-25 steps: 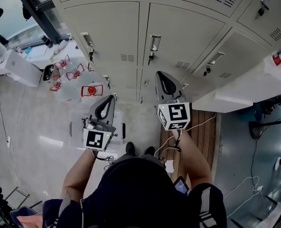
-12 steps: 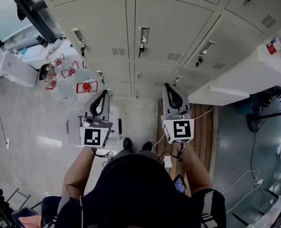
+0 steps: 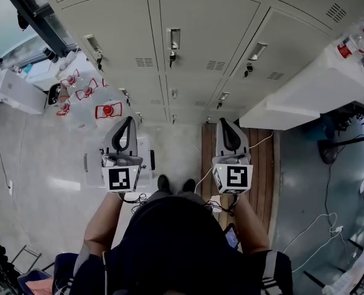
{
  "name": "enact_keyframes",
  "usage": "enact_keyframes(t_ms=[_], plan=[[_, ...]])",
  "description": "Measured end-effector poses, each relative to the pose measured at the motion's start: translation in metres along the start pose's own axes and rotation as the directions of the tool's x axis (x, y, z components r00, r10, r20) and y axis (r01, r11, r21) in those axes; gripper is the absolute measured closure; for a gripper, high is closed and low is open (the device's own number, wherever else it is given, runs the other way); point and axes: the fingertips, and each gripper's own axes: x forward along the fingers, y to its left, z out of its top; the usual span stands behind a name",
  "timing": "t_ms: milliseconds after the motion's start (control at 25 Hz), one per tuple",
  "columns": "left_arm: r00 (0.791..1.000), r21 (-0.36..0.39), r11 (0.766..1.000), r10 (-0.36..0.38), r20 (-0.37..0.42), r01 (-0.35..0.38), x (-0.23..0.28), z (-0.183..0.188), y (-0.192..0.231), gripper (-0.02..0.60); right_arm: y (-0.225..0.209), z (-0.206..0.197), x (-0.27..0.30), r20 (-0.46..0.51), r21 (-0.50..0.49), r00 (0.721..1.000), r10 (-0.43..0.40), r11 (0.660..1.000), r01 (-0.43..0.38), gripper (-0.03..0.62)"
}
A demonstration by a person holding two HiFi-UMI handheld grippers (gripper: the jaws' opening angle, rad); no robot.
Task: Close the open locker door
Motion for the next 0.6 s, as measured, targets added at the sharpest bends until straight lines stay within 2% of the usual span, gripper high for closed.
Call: enact_keyframes(t_ms=[360, 600], plan=[[1.0, -0.002, 1.0, 0.004, -0.01, -0.004, -0.008, -0.004, -0.014, 0.578, -0.017, -0.022, -0.027, -0.046, -0.017, 0.997, -0.062, 0.998, 0.061, 0.593], [1.0, -0.003, 1.0, -0.014, -0.012, 0.014, -0.009, -0.007, -0.022, 0.578, -0.022, -0.033, -0.033, -0.067, -0.005, 0.995, -0.071, 0.998, 0.07, 0.594]])
